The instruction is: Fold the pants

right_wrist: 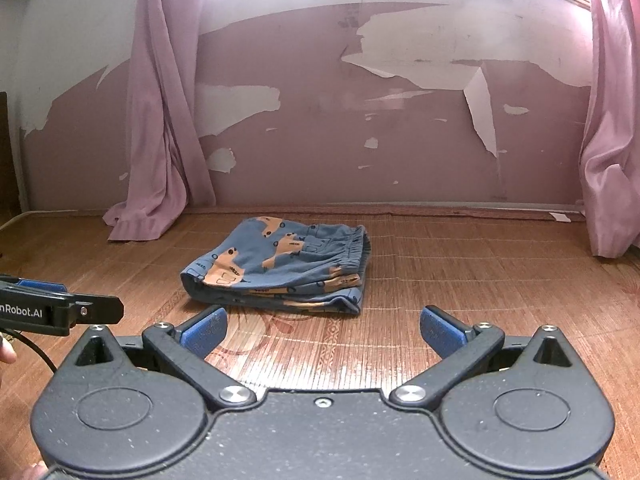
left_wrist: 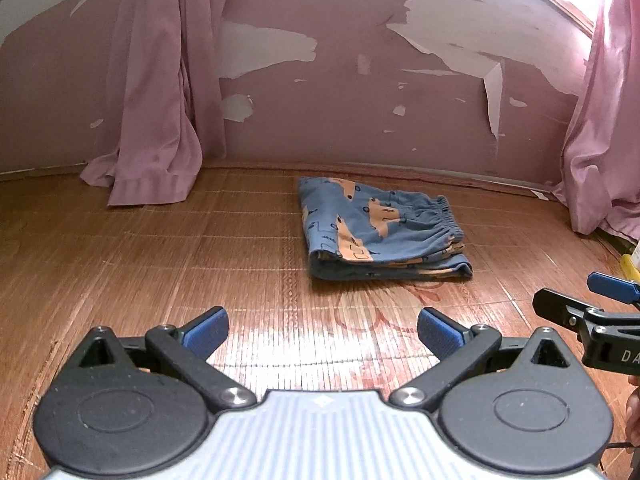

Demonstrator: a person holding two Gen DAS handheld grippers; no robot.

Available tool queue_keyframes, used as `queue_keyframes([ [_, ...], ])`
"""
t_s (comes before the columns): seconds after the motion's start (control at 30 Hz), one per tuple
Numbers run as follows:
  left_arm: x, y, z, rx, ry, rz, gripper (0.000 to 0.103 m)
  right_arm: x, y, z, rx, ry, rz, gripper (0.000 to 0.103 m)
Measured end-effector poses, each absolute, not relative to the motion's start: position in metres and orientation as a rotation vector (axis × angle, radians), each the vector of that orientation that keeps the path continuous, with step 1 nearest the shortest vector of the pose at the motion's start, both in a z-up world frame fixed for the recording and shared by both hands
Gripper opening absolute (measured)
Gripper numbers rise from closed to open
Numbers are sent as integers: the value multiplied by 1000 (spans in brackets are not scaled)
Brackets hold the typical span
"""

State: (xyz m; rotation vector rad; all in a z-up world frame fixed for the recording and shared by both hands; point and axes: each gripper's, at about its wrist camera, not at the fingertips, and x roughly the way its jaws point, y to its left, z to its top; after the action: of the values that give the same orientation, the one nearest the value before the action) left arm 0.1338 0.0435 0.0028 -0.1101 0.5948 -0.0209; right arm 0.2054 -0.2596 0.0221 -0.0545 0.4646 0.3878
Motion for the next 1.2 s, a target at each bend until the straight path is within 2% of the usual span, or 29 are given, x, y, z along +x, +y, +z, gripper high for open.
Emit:
queue_keyframes([
  [1.2, 133, 42, 5, -108, 598, -5, 103, 208, -259, 19, -47, 484, 390, 102],
])
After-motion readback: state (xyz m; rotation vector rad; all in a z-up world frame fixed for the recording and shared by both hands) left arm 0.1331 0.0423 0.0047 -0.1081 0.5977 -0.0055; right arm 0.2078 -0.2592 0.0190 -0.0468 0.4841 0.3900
